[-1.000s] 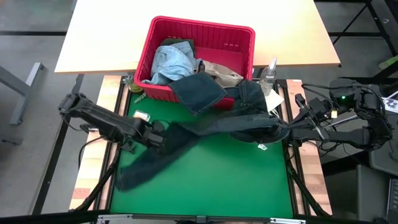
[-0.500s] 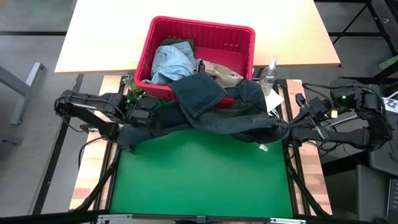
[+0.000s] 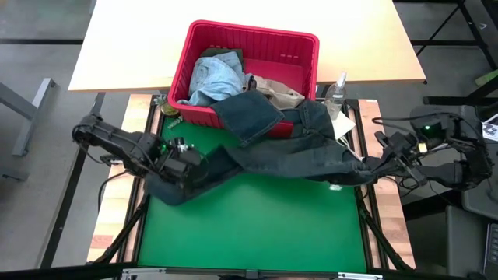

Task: Fold laundry
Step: Fold the dark blue jeans

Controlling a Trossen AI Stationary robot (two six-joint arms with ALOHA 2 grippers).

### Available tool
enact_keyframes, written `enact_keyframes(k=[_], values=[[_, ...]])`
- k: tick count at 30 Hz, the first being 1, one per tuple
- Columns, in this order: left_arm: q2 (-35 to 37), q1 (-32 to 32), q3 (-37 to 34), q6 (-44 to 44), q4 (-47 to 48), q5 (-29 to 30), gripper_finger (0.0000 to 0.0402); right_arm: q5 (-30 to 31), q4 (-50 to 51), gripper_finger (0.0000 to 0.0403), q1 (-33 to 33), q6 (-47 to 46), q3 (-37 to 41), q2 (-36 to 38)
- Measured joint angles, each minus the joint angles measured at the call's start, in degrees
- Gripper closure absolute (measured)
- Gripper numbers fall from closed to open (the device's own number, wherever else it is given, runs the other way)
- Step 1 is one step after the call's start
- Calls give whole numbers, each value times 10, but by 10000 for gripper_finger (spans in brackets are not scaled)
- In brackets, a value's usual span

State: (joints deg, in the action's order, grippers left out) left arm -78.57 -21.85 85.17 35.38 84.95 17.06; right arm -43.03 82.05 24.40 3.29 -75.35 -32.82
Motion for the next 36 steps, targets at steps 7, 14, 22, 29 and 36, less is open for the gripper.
enact_keyframes(k=[7,14,22,29,36], values=[[-25,-36,0,0,-7,-3,401,29,55,397,0,0,0,0],[-48,-55,0,0,-7,-10,401,29,56,380,0,0,0,0],[-62,-69,0,1,-12,-16,402,34,55,269,0,-5,0,0],[-62,-71,0,2,-34,-11,401,87,9,220,0,-4,0,0],[-62,-71,0,15,-61,-12,401,90,-80,217,0,-4,47,-5]])
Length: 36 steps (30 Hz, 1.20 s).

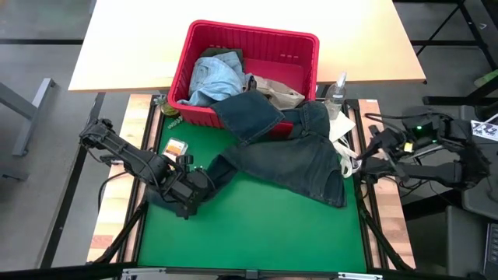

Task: Fold laundry
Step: Fold the dark blue jeans

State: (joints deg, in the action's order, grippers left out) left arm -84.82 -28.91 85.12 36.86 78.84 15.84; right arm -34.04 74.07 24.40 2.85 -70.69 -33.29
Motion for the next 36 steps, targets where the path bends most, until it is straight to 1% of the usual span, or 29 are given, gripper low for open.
enact_keyframes(k=[3,6,11,15,17,20,23,24,26,29,36], values=[[0,0,0,24,0,0,400,0,-19,217,0,0,19,0],[0,0,0,78,0,-1,385,4,-26,217,0,2,31,-3],[0,4,0,150,-1,-1,337,5,-47,217,0,20,41,-5],[0,7,0,144,-1,8,295,7,-54,217,0,22,47,-8],[0,12,0,139,-5,47,279,25,-53,217,0,36,48,-12],[-3,24,0,136,-27,148,264,51,-53,217,0,68,48,-17],[-8,39,0,109,-49,240,259,64,-55,217,0,85,48,-24],[-10,47,0,90,-58,263,259,71,-55,217,0,89,48,-28],[-12,63,0,52,-78,287,258,84,-57,217,0,98,48,-34],[-11,96,0,-9,-135,295,258,101,-71,217,0,108,48,-46],[-18,176,0,-144,-275,293,258,130,-114,217,0,111,48,-77]])
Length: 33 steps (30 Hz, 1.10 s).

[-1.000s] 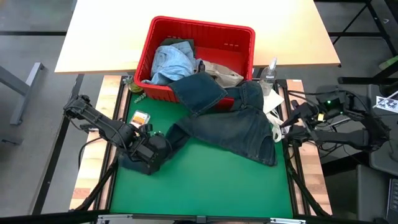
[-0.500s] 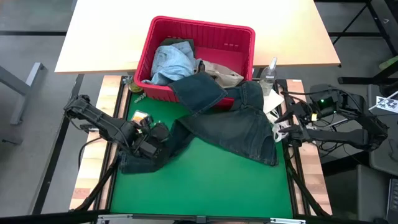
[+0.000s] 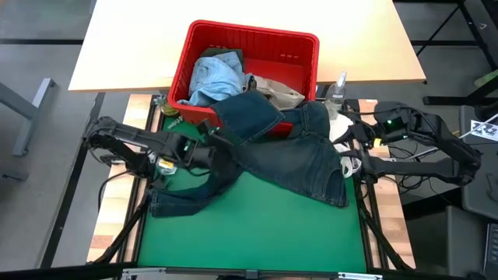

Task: Fold laundry
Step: Fold the dark blue jeans

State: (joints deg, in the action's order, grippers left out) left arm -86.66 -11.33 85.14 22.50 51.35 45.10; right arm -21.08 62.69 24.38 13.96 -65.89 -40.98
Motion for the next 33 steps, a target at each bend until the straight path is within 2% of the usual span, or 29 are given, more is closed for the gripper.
enact_keyframes(k=[9,18,22,33], values=[[-69,85,0,-128,-161,-83,258,10,-5,217,0,30,0,-33],[-142,121,0,-216,-315,-99,258,16,-5,217,0,31,0,-51],[-161,132,0,-217,-351,-98,258,29,-5,217,0,31,0,-53],[-177,160,0,-216,-360,-99,259,46,-27,217,0,31,0,-63]])
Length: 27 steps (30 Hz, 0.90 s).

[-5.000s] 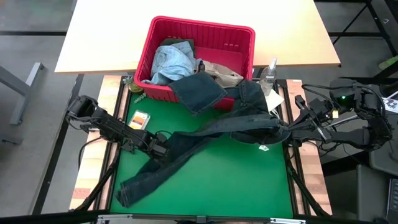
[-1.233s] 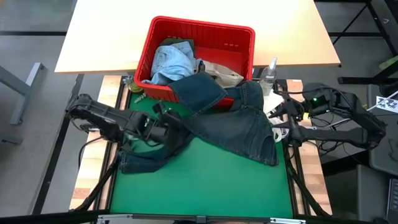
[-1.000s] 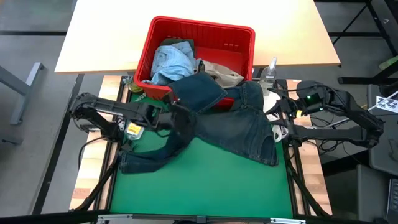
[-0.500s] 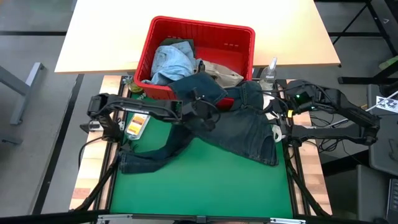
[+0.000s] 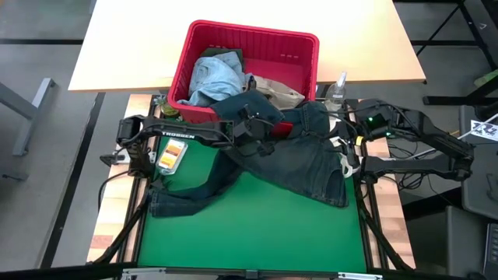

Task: Fold laundry
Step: Fold the dark blue jeans

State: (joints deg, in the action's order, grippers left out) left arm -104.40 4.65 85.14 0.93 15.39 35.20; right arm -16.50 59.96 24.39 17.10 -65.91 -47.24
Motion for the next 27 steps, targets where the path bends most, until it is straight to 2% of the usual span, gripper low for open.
enact_keyframes(k=[4,10,17,27], values=[[-1,2,0,0,1,18,288,-2,-2,217,0,0,0,-5],[-1,2,0,-1,0,32,390,-5,-1,217,0,0,0,-9],[13,2,0,-1,2,29,400,-26,5,217,0,0,0,-14],[43,2,0,-1,7,14,398,-22,6,217,0,3,0,-14]])
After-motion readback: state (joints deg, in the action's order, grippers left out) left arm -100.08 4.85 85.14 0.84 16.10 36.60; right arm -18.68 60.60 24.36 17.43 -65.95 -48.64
